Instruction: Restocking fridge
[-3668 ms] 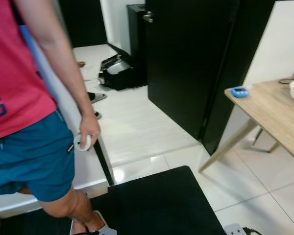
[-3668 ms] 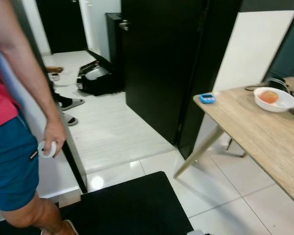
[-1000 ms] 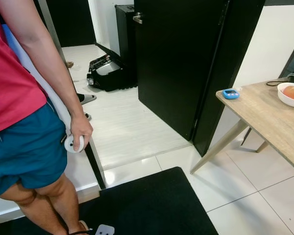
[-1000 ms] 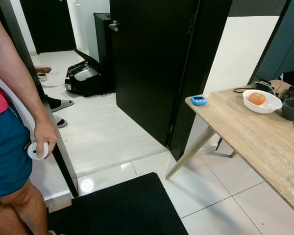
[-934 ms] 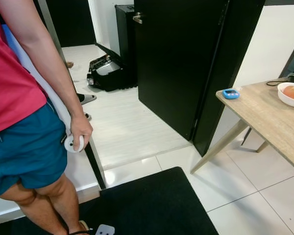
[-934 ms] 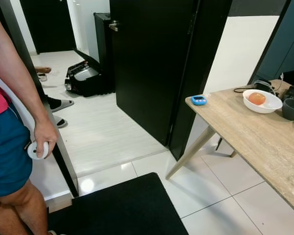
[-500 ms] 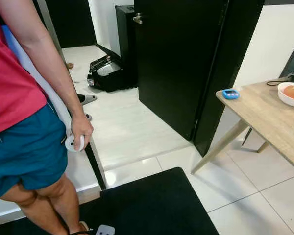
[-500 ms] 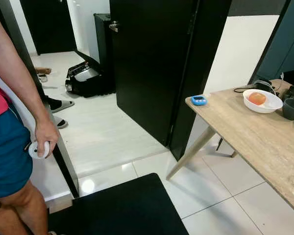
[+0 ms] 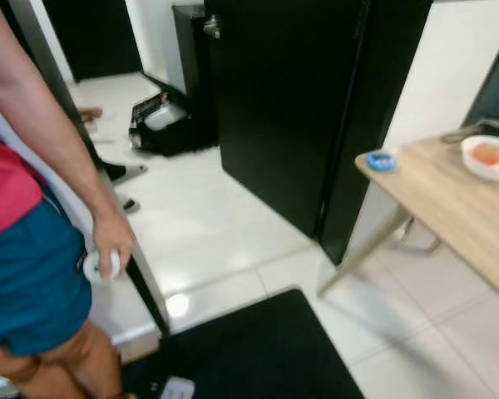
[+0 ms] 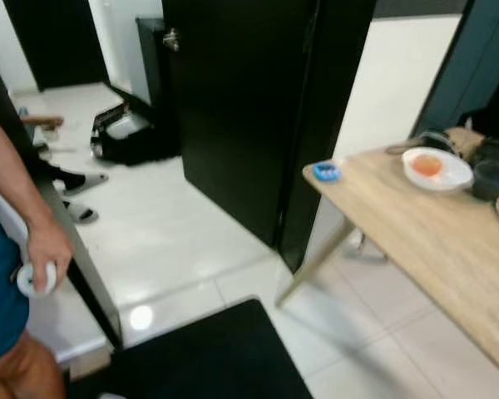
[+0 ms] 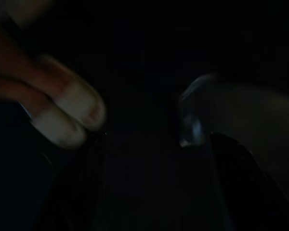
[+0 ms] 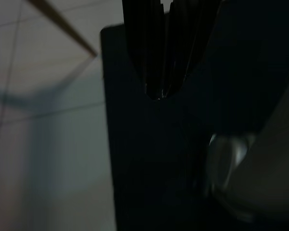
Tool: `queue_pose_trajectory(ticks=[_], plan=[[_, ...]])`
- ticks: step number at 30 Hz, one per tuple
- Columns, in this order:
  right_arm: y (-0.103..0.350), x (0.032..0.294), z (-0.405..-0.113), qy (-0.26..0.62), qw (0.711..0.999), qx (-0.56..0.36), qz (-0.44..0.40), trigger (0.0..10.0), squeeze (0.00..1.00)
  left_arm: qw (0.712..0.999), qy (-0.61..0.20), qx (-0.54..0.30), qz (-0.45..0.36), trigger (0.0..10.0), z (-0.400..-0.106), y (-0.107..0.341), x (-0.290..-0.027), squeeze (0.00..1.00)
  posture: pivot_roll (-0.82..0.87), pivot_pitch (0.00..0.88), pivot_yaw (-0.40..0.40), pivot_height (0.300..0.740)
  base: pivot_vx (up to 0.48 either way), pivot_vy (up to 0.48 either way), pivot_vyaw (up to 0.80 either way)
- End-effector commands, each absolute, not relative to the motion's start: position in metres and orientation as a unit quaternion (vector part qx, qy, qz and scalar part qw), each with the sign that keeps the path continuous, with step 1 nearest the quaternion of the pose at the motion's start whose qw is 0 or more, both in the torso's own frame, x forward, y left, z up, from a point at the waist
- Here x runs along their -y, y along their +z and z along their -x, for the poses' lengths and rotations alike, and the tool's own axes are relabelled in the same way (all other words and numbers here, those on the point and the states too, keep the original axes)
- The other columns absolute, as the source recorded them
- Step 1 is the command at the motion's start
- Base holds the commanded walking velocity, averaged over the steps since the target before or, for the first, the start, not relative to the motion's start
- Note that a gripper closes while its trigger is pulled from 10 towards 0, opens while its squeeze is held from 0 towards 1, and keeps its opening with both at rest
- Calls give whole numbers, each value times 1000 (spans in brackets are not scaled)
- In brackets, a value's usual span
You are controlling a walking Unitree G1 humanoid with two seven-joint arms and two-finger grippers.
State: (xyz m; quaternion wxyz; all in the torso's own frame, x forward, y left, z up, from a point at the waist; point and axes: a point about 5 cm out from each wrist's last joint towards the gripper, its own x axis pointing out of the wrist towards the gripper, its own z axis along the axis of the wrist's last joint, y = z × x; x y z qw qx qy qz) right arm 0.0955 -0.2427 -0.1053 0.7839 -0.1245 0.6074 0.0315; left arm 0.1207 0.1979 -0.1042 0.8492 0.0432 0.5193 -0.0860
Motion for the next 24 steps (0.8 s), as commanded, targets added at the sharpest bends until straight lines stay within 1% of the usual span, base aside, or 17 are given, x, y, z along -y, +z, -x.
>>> queue_pose_trajectory(ticks=[1,13,24], plan=[[-106,236,-99,38,788,-602,122,10000,0,835,-99,-540,-38,10000,-108,-109,-193,0,31,0,-38,740,259,0,0],[-107,236,-97,38,785,-606,122,10000,0,834,-103,-541,-36,10000,-106,-110,-190,0,31,0,-36,740,261,0,0],[-107,237,-93,39,781,-611,124,10000,0,829,-105,-549,-37,10000,-98,-112,-190,0,34,0,-36,740,261,0,-781]])
